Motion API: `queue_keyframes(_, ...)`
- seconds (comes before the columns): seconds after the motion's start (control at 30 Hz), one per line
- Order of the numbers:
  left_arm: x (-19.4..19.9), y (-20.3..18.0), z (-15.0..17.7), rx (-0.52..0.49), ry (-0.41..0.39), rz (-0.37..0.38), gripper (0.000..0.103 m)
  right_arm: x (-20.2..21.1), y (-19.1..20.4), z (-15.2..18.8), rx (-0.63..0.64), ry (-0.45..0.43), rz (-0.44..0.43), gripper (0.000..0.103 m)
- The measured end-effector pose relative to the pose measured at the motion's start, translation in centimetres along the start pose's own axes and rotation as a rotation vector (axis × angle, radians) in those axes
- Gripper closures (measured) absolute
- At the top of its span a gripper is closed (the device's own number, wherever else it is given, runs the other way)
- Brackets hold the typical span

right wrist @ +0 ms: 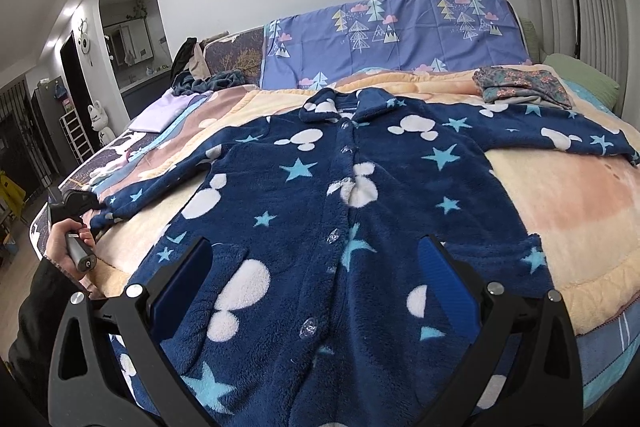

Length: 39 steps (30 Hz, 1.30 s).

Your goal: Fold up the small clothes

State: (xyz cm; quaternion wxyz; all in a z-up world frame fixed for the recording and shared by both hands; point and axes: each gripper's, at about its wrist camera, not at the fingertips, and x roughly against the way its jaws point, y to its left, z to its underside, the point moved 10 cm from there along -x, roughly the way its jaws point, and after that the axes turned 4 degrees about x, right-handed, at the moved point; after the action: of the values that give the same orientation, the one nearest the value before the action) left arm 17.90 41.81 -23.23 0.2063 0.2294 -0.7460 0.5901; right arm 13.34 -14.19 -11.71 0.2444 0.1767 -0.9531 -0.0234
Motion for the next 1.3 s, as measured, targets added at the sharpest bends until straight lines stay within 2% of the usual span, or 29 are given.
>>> queue_keyframes(0.07, 0.1, -0.4, -0.6, -0.022, -0.026, -0.015, 0.095, 0.2, -0.2, -0.1, -0.005, -0.003, -0.002, 0.001)
queue_keyframes(0.17, 0.6, -2.7, -0.8, -0.109, -0.051, -0.013, 0.095, 0.4, -0.6, -0.3, -0.038, 0.001, -0.041, 0.001)
queue_keyframes(0.3, 2.3, -7.9, 0.2, -0.222, -0.074, 0.051, 0.095, -0.1, -1.3, -1.8, -0.121, 0.012, -0.128, 0.001)
queue_keyframes(0.4, 3.7, -12.7, 2.9, -0.317, -0.054, 0.132, 0.095, -0.9, -0.8, -3.5, -0.164, 0.038, -0.236, 0.001)
queue_keyframes(0.63, 5.7, -23.9, 15.4, -0.571, 0.092, 0.342, 0.095, -4.1, 1.8, -9.6, -0.392, 0.159, -0.684, 0.001)
queue_keyframes(0.77, 5.8, -27.6, 24.4, -0.702, 0.222, 0.423, 0.095, -7.0, 2.3, -12.9, -0.463, 0.226, -0.785, 0.001)
queue_keyframes(0.83, 5.3, -28.4, 29.5, -0.767, 0.304, 0.447, 0.095, -9.1, 2.3, -13.4, -0.508, 0.302, -0.836, 0.001)
queue_keyframes(0.93, 4.0, -27.6, 36.8, -0.848, 0.433, 0.438, 0.095, -12.6, 1.3, -12.1, -0.597, 0.423, -0.84, 0.001)
queue_keyframes(1.03, 2.6, -25.5, 43.3, -0.935, 0.544, 0.413, 0.095, -16.0, -0.9, -8.7, -0.661, 0.53, -0.773, 0.001)
queue_keyframes(1.13, 1.5, -22.7, 48.0, -1.015, 0.65, 0.381, 0.095, -17.2, -2.3, -6.0, -0.679, 0.604, -0.755, 0.001)
queue_keyframes(1.2, 0.9, -21.0, 50.1, -1.076, 0.708, 0.356, 0.095, -17.1, -3.0, -5.2, -0.64, 0.607, -0.735, 0.007)
queue_keyframes(1.3, 0.0, -19.7, 50.8, -1.139, 0.732, 0.351, 0.095, -17.1, -3.8, -4.7, -0.605, 0.606, -0.72, 0.012)
